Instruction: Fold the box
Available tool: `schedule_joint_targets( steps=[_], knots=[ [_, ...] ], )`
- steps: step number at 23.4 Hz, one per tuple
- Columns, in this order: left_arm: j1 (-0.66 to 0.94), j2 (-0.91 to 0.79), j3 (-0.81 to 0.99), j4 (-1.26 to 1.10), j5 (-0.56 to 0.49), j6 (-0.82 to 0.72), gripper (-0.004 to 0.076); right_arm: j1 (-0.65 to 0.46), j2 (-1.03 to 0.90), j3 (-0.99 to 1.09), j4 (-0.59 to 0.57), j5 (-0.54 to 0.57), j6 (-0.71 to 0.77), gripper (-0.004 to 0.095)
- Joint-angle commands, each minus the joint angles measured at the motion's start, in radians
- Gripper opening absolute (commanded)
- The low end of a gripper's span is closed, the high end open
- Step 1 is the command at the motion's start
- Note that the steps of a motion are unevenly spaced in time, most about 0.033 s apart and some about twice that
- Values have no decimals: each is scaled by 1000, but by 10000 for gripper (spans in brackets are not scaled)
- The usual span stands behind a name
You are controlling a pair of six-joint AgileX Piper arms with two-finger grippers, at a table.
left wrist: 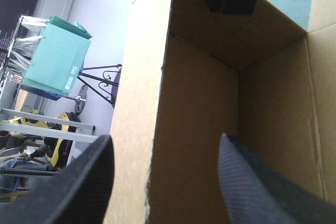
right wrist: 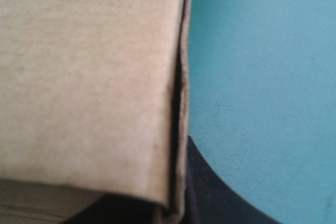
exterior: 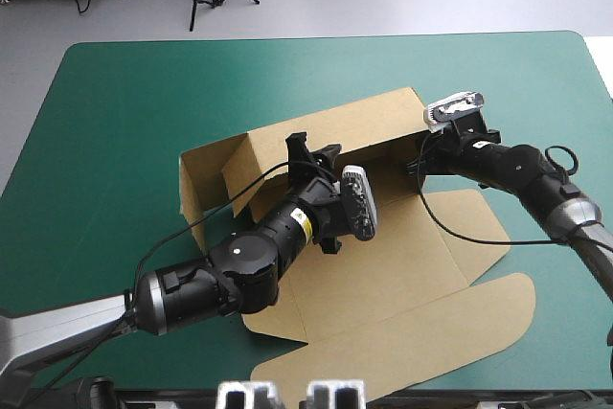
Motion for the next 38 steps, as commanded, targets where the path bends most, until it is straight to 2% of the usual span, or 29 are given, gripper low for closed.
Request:
schedule_joint_targets(
  steps=[1,2,5,9,14,16,18,21,24,26,28,30,33,38],
  knots=[
    [-41,-66,-23,34,56,-10,305,-1,-35,-32,21,-50,13,-17],
    [-40,-75,-23,34,57,-22,247,-1,-35,-34,21,-50,13,-17],
    [-34,-106,-23,32,57,-52,4,-1,-35,-40,5,-46,37,-18],
    [-31,-147,-35,33,75,-53,15,-1,-35,-49,-34,-37,67,-17],
    [-17,-171,-128,9,189,-53,15,-1,-35,-51,-108,-16,117,-17],
    [63,-180,-203,-116,192,-26,15,-1,-35,-71,-164,17,158,-18],
    [244,-186,-305,-393,195,108,15,-1,-35,-122,-273,75,241,-18],
    [439,-194,-381,-666,230,245,15,-1,-35,-166,-341,130,296,-18],
    [692,-202,-450,-916,340,399,15,-1,-35,-233,-404,254,340,-18],
    [848,-202,-453,-1020,372,440,15,-1,-35,-283,-421,355,357,-19],
    [984,-193,-453,-1134,418,507,15,-1,-35,-339,-453,492,381,-17],
    [1094,-172,-453,-1244,468,578,15,-1,-35,-395,-536,641,453,-18],
    [1180,-139,-446,-1325,480,629,15,-1,-7,-469,-591,801,498,-19],
    [1185,-86,-446,-1320,473,635,14,-1,90,-534,-591,860,520,-19]
  ],
)
